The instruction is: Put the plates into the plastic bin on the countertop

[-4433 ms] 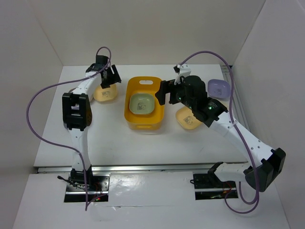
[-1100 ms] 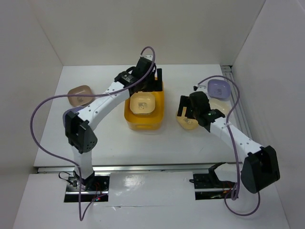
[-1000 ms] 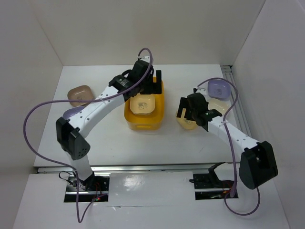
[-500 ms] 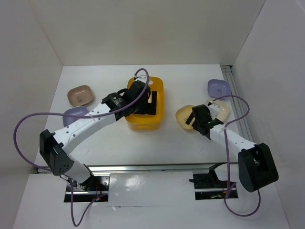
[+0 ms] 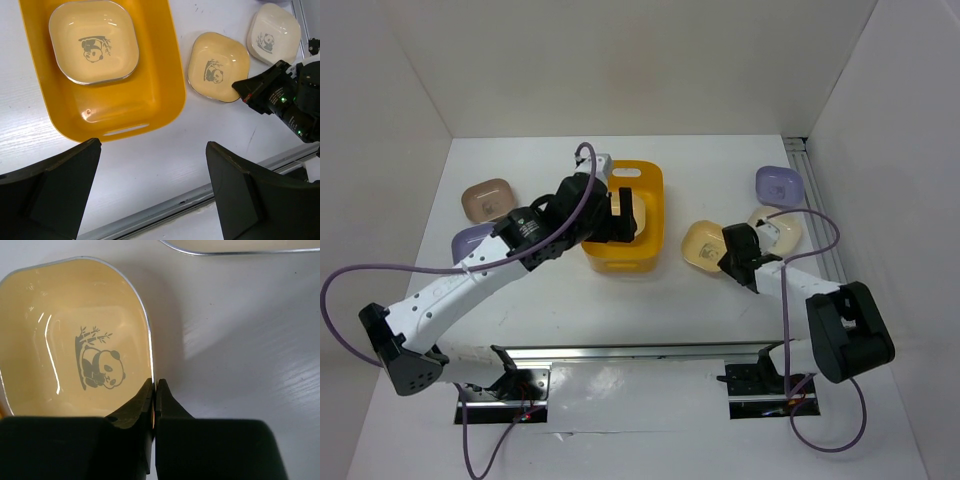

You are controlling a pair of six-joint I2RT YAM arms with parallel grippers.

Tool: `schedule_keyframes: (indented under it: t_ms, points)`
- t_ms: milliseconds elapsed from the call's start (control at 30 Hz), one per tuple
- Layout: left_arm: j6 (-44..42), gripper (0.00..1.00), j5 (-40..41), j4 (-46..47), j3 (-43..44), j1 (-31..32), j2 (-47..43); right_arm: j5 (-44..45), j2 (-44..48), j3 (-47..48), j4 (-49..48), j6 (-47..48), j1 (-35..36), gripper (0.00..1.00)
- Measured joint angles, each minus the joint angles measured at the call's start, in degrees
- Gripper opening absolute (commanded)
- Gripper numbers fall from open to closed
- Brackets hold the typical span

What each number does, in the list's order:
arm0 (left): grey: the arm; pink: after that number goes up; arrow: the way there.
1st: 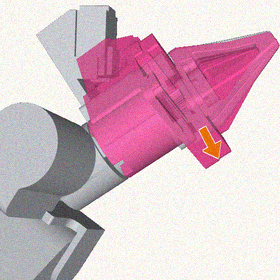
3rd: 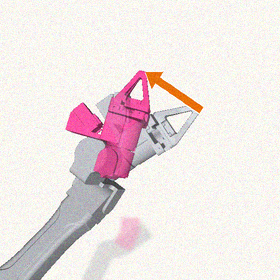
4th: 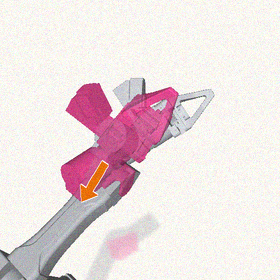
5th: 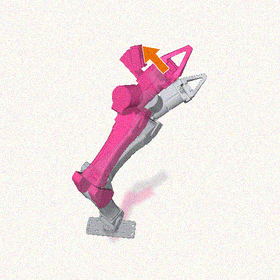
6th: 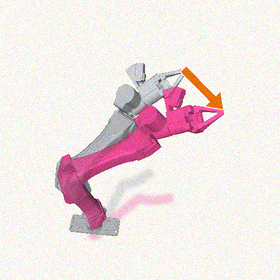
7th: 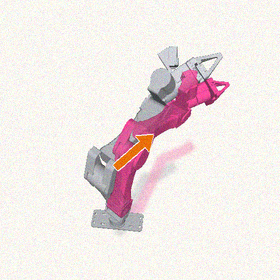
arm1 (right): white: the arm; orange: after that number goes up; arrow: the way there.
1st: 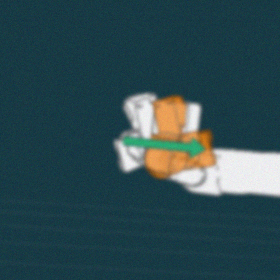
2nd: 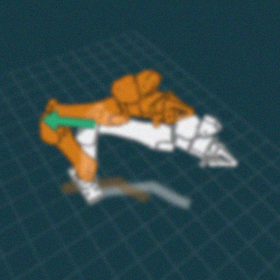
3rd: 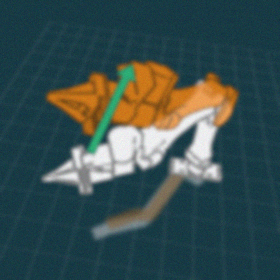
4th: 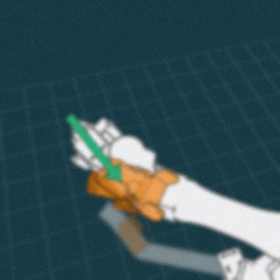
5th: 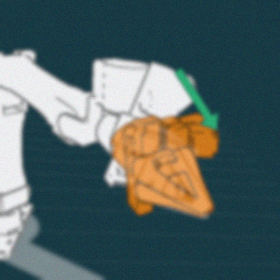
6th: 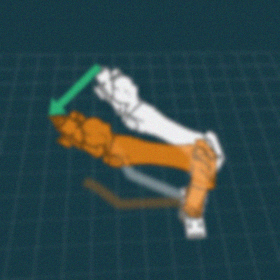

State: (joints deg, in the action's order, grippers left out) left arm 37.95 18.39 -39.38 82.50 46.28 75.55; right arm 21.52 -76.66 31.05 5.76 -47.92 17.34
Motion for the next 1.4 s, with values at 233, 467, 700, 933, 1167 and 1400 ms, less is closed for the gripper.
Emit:
schedule_keyframes:
  t_ms: [233,467,700,933,1167,1400]
  points:
    - [0.5,1.0,1.6,-0.1,-2.0,0.2,-1.1,2.7,0.3,3.1,4.4,-1.6,0.5,0.0]
    - [4.3,1.0,6.9,-1.0,-8.1,0.2,-5.6,10.0,5.3,18.5,10.3,1.2,1.3,0.0]
    - [10.4,1.0,9.5,0.5,-17.0,-4.0,-9.8,3.3,4.9,29.4,7.4,10.2,3.6,0.0]
    - [14.8,1.0,5.3,4.2,-25.0,-18.8,-15.0,-5.9,-11.8,42.6,6.7,15.2,10.4,0.0]
    - [16.1,1.0,2.2,5.6,-23.8,-24.9,-11.6,-9.2,-24.0,48.2,6.8,15.8,15.0,0.0]
    - [16.2,1.0,1.9,4.9,-22.0,-27.7,-12.8,-8.6,-29.1,49.3,7.2,14.3,15.5,0.04]
